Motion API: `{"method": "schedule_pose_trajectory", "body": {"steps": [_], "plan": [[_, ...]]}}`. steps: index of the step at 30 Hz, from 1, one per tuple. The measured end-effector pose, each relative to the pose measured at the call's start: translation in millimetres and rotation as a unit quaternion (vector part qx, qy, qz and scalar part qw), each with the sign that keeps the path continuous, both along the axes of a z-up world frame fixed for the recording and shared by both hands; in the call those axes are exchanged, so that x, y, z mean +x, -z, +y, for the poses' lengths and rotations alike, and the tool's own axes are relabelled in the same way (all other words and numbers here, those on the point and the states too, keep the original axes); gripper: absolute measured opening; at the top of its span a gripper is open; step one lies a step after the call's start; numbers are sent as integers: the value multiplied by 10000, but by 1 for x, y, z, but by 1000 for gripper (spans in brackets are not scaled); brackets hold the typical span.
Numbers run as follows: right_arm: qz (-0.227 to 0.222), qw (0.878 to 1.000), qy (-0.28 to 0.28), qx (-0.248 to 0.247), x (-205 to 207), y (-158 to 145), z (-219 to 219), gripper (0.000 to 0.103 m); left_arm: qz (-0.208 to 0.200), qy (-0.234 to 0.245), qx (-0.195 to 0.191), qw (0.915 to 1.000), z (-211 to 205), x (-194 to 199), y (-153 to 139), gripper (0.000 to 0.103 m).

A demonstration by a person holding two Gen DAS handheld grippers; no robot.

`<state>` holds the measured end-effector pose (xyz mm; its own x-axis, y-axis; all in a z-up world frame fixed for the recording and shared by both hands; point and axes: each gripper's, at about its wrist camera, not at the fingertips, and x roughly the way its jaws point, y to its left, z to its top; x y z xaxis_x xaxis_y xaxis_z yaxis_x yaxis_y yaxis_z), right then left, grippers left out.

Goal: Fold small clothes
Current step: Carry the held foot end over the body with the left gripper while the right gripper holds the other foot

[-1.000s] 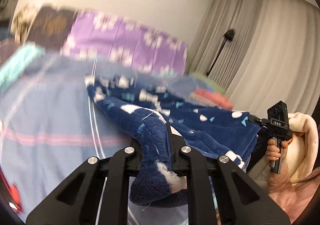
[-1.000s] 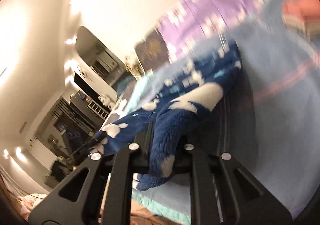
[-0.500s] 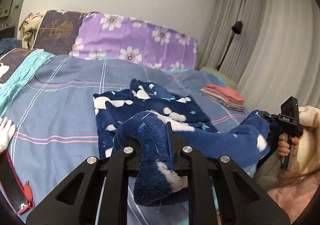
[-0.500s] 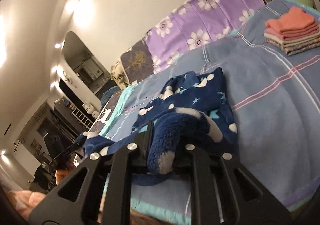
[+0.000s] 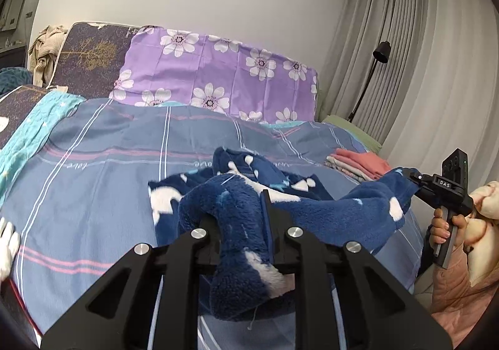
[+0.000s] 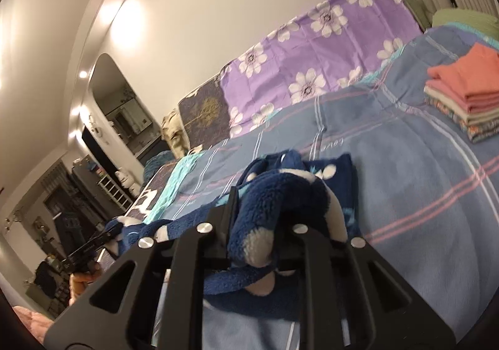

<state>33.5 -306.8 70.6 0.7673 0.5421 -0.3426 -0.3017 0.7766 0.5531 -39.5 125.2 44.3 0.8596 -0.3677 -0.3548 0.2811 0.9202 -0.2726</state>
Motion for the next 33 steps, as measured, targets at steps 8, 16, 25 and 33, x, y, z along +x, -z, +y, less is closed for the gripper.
{"method": "schedule_pose_trajectory", "body": {"steps": [8, 16, 25, 33], "plan": [[-67, 9982, 92, -587, 51, -6, 21, 19, -174, -103, 224, 9995, -2, 52, -13, 19], [-2, 9977, 210, -648, 109, -10, 28, 19, -196, -222, 279, 9992, 7, 112, -17, 19], [690, 9910, 233, -1125, 202, 51, 45, 19, 511, -540, 744, 9945, 7, 208, 33, 20], [1568, 9820, 281, -1019, 236, 145, 43, 19, 1599, -576, 716, 9828, 15, 265, 124, 22]]}}
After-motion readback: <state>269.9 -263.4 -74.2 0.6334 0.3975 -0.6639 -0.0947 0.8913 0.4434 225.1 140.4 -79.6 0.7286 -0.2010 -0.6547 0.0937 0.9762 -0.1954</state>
